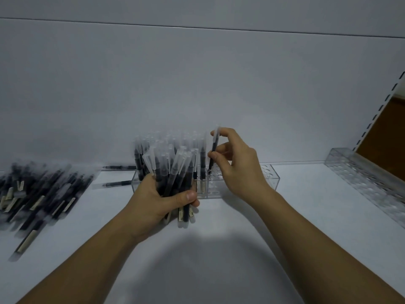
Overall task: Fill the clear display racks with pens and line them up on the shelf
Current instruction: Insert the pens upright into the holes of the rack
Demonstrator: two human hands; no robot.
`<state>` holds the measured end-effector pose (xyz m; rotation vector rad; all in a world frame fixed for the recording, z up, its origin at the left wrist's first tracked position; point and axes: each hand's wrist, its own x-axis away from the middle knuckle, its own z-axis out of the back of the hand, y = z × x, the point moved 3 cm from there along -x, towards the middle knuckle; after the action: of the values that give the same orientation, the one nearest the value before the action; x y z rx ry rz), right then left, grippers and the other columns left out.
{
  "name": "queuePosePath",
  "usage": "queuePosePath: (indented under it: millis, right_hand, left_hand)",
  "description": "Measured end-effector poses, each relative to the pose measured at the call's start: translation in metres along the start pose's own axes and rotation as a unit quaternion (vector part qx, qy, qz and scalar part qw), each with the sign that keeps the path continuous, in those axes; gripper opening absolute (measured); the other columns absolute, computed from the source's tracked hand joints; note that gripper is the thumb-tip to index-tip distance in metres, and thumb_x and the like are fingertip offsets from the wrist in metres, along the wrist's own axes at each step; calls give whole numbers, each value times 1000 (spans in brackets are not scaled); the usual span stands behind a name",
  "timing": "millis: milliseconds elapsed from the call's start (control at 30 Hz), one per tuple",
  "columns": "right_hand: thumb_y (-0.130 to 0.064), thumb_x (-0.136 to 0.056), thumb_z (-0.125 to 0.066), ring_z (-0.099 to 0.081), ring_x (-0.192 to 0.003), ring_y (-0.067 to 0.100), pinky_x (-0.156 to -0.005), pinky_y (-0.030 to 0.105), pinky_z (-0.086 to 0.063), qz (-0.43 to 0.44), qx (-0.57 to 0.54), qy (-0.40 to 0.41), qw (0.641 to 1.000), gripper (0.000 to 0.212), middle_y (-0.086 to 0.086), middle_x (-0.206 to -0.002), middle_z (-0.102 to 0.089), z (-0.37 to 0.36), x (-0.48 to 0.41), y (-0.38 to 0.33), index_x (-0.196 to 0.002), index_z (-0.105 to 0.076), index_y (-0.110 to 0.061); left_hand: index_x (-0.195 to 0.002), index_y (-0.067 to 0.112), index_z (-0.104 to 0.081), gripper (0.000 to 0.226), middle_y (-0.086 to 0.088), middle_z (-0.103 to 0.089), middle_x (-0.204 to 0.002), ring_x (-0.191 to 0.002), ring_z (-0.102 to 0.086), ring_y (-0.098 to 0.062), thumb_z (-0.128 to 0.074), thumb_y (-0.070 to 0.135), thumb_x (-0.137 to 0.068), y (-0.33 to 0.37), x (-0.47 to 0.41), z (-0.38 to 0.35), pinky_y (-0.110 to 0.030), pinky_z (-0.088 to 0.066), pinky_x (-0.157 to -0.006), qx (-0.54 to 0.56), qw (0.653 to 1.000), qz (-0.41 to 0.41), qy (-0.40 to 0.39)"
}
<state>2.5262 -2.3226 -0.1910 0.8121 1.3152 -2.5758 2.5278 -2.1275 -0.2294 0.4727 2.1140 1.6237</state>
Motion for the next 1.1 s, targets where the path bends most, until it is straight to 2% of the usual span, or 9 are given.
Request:
queuePosePath:
  millis: [167, 300, 433, 533, 600, 733, 867, 967, 1100]
  right_hand:
    - [-11, -98, -67, -67, -78, 4, -69, 10, -49, 3, 35, -26, 999, 40, -7, -82, -70, -2, 0, 1, -129, -54, -31]
    - [-14, -99, -65, -68, -83, 7, -71, 15, -49, 1, 70, -61, 996, 42, -10, -87, -70, -3, 2, 2, -135, -52, -30]
    - [-27, -98, -66, -60, -97, 8, -80, 17, -46, 24, 64, 62, 996, 35, -5, -113, -61, 7, 8, -11, -129, -50, -24]
    - [-25, -96, -70, -59, -80, 5, -70, 15, -44, 32, -91, 126, 987, 14, -6, -89, -63, 16, 10, -30, -104, -60, -18]
    - [-27, -93, -74, -62, -71, 15, -66, 24, -49, 14, -159, 46, 986, 13, 0, -76, -66, 12, 9, -37, -97, -67, -17]
    - [-25, -90, -79, -66, -72, 34, -61, 39, -56, 28, -145, -81, 986, 14, 12, -73, -67, 0, 13, -36, -87, -73, -12]
    - [-16, -92, -75, -65, -72, 27, -66, 34, -54, 31, -168, -55, 984, 12, 9, -75, -69, 7, 8, -33, -83, -72, -8]
    - [-12, -95, -70, -65, -67, 14, -59, 24, -51, -3, -231, -12, 973, 10, 2, -73, -69, 22, 1, -32, -90, -71, -4]
    - [-16, -100, -65, -64, -64, 15, -52, 26, -50, -57, -269, 61, 959, 15, -1, -72, -69, 42, -6, -22, -100, -71, -2]
  left_hand:
    - [-87, 9, -75, 18, -21, -70, -87, -77, -70, -33, -82, 1, -72, 8, 3, -7, -43, -60, -68, 2, 1000, -15, 13]
    - [-97, 1, -64, 19, -21, -73, -88, -73, -70, -30, -65, -4, -79, 15, 7, -16, -34, -60, -64, 10, 998, -35, 42]
    - [-101, 2, -62, 20, -16, -75, -91, -74, -72, -28, -64, 4, -82, 23, 10, -22, -30, -59, -66, -45, 995, -70, 55]
    - [-104, 5, -63, 21, -14, -76, -94, -78, -73, -28, -64, 9, -83, 27, 11, -23, -29, -59, -68, -68, 993, -76, 62]
    - [-106, 7, -65, 21, -13, -76, -96, -82, -74, -29, -64, 11, -85, 28, 11, -22, -31, -60, -70, -94, 991, -79, 58]
    - [-112, 9, -69, 22, -10, -77, -98, -87, -76, -29, -63, 6, -92, 29, 12, -23, -30, -60, -73, -138, 986, -79, 44]
    - [-105, 1, -67, 13, -13, -77, -97, -88, -76, -31, -59, -1, -94, 31, 12, -23, -30, -61, -74, -123, 988, -82, 39]
    - [-94, 3, -65, 10, -12, -77, -90, -86, -76, -27, -60, -5, -93, 34, 12, -19, -25, -59, -74, -146, 981, -107, 77]
    - [-90, 4, -64, 17, -15, -76, -85, -73, -74, -28, -55, -10, -94, 35, 10, -14, -27, -59, -68, -107, 981, -110, 121]
